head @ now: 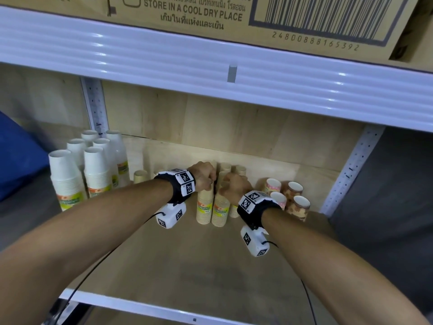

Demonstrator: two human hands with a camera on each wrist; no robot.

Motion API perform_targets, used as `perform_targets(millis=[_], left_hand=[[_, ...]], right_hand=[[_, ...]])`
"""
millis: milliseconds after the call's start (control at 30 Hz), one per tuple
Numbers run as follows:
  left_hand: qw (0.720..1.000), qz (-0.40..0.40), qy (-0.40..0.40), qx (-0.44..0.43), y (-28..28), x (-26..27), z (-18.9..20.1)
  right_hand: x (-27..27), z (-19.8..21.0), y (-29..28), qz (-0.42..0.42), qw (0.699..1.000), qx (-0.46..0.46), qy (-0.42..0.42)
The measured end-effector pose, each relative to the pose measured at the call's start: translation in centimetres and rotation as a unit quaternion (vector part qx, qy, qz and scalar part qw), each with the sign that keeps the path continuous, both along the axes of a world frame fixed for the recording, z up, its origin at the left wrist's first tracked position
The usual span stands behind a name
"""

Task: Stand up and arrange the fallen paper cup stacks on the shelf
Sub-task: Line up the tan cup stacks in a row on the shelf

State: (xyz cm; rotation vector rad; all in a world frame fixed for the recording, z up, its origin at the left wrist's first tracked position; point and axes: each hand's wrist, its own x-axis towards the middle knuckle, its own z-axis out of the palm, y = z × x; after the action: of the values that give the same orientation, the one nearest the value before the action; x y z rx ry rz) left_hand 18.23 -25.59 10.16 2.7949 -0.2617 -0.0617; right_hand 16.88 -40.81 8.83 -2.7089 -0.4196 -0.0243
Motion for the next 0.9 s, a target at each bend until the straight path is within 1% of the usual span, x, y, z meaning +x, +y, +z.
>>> perform_targets(millis=[167, 233, 333, 467, 600, 767, 900], left_hand=[[1.000, -0.001, -0.013, -0.006, 0.4, -0.3, 0.3], [1.000, 0.002, -0.022, -0.011, 0.8, -0.5, 0.8], [0.999, 0.010, -0.028, -0.015, 1.8, -1.0, 2.2], [0.999, 0.043, -0.029, -0.001, 4.3, -1.2, 4.1], [0.996, 0.081, -0.034, -0.005, 7.1, -1.5, 5.3], [0.991, 0.130, -0.041, 0.003, 10.3, -2.1, 5.4], [0.986, 0.166, -0.027, 0.018, 12.5, -2.3, 4.5]], right_hand=[[0.0, 0.2, -0.2, -0.008, 1.000, 0.011, -0.010], [0.1, 0.4, -0.2, -0.022, 0.999, 0.023, -0.027], [0.4, 1.1, 0.1, -0.023, 0.998, 0.003, -0.063], [0.5, 2.4, 1.3, -0.017, 0.996, 0.005, -0.091], [0.6, 3.3, 3.2, 0.000, 0.994, 0.009, -0.105], [0.5, 3.5, 6.7, 0.031, 0.993, 0.024, -0.110], [0.5, 3.0, 9.4, 0.062, 0.993, 0.026, -0.098]])
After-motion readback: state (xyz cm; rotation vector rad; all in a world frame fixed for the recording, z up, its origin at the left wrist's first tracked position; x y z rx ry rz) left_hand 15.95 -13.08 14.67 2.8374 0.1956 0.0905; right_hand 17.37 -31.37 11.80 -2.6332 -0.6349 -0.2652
